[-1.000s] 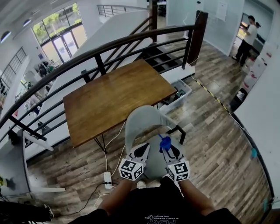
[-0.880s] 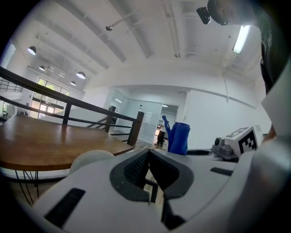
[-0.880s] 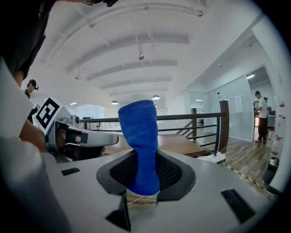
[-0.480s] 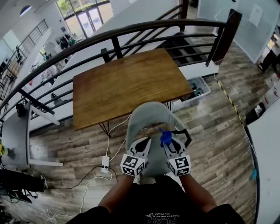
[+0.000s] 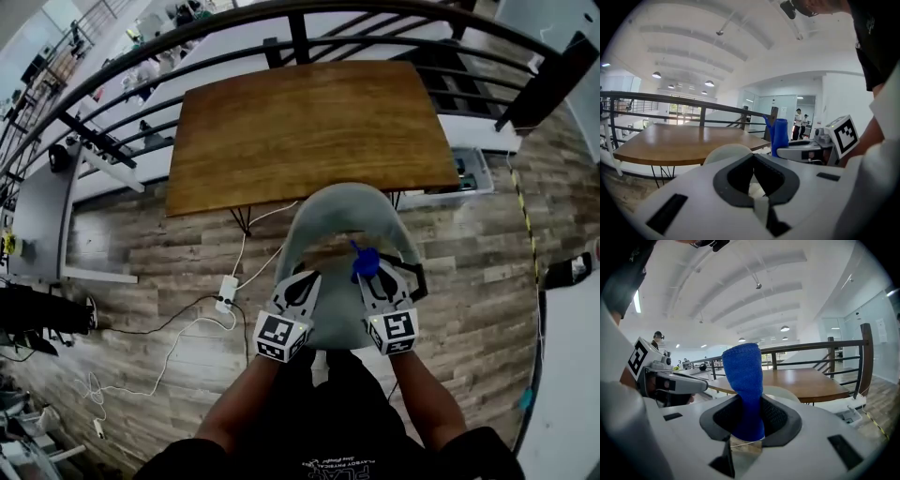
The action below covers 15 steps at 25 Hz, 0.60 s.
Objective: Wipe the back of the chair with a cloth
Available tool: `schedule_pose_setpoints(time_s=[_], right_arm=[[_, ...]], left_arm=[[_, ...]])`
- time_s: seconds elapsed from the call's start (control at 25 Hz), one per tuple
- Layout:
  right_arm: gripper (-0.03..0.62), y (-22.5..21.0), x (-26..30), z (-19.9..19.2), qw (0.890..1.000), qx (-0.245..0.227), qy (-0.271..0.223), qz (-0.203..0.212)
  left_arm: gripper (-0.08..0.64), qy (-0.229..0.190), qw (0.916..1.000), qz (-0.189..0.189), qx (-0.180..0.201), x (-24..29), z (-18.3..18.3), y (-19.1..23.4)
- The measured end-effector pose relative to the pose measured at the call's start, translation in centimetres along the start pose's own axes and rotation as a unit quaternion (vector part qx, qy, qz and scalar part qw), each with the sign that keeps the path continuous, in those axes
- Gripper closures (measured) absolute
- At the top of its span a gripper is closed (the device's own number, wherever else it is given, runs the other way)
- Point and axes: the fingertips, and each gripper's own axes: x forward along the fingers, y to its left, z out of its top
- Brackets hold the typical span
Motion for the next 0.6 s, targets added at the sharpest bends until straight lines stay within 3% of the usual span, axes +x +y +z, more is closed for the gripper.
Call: schedule_pose_setpoints(time_s=[0.6], right_arm=[[0.482, 1.8, 10.4, -3.1, 0.999, -0.005, 0.023, 0.028]], left_arm=[[0.554, -0.023, 0.9972, 0.050, -0.051, 3.1, -2.9, 9.8]])
